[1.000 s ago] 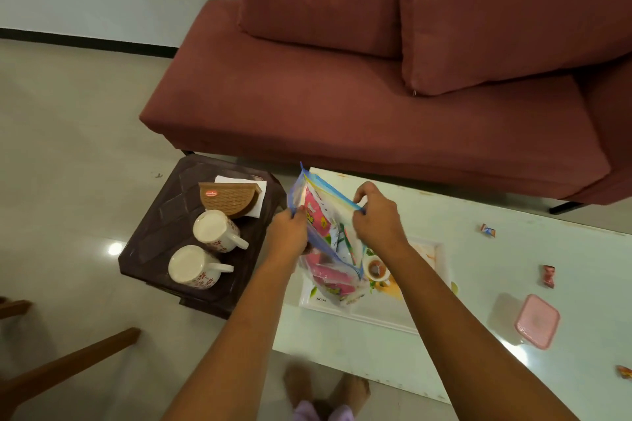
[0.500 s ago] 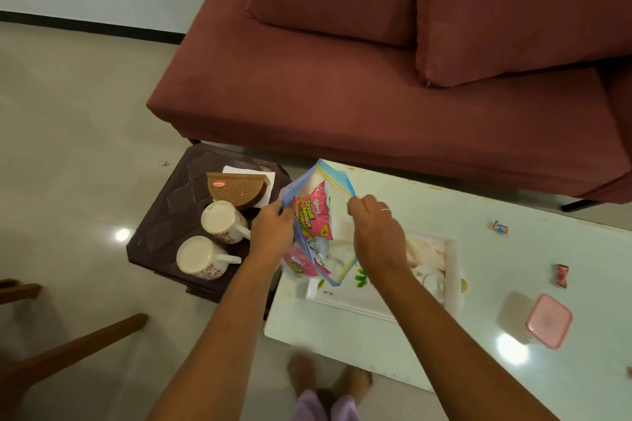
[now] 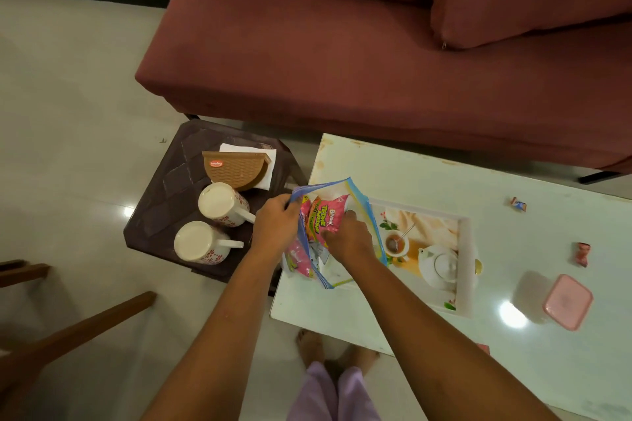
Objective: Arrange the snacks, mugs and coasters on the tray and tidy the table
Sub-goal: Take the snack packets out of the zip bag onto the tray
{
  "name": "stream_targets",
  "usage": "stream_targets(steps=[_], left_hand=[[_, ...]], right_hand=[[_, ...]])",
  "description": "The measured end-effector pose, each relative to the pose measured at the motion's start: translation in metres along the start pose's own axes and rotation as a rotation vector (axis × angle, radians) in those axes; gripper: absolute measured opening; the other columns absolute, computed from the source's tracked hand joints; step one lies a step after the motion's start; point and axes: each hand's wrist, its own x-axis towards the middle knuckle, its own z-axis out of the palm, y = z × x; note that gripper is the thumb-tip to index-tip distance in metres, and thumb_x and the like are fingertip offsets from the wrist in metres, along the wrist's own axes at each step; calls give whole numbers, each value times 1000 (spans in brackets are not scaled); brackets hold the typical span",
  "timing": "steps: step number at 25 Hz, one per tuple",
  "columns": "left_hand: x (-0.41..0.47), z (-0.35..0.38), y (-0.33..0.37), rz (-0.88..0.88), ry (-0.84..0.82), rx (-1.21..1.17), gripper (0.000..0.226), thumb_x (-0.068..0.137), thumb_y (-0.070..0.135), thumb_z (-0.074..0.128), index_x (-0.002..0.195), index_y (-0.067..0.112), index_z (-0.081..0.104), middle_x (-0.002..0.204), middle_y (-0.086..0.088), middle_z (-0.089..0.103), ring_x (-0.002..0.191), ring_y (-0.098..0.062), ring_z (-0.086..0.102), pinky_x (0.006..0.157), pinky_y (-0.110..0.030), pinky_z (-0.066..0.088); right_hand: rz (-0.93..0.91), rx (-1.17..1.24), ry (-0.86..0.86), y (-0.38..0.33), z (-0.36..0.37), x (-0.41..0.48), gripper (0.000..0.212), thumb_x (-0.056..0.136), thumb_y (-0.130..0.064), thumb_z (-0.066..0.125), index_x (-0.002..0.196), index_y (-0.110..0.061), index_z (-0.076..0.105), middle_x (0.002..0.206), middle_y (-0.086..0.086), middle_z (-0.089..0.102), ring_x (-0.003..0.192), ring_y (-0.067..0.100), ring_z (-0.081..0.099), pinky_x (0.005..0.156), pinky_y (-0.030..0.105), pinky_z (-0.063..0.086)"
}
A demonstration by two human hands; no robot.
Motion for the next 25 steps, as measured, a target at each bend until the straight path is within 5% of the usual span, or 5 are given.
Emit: stream_targets(steps=[7, 13, 16, 21, 25], left_hand=[[18, 13, -4, 12, 31, 74, 37, 95, 41, 45, 87, 10, 65, 86, -10, 69, 81, -25, 65, 72, -39, 53], [33, 22, 15, 2, 49, 202, 36, 95, 41, 43, 81, 11, 57, 82, -7, 62, 75, -22, 57, 62, -30, 41], [36, 29, 22, 36, 34, 288, 32, 97, 36, 42, 89, 10, 59, 84, -6, 59, 67, -14, 50, 53, -24, 32], [42, 111, 46, 81, -171, 295, 32, 95, 36, 43, 73, 16, 53, 78, -9, 63, 77, -29, 66, 69, -36, 50], [40, 114, 50, 103, -191, 343, 30, 95, 37, 44, 74, 17, 51, 81, -11, 67, 77, -30, 68, 67, -35, 49]], right_hand=[[-93, -78, 79, -2, -4, 28, 25, 93, -12, 49, 116, -3, 55, 116, 19, 63, 108, 36, 59, 83, 36, 48], [-220, -19, 191, -7, -38, 12, 29, 93, -15, 45, 120, -11, 56, 109, 14, 66, 101, 35, 62, 82, 35, 50], [-222, 238, 272, 34, -76, -7, 28, 90, -13, 53, 116, -14, 62, 101, 4, 68, 89, 24, 62, 79, 24, 48], [195, 473, 593, 191, -133, 36, 34, 74, -26, 49, 103, -25, 66, 98, 9, 70, 94, 35, 65, 85, 54, 53], [443, 386, 490, 227, -126, 71, 28, 85, -9, 45, 103, -10, 66, 93, 13, 69, 85, 35, 63, 80, 46, 55]])
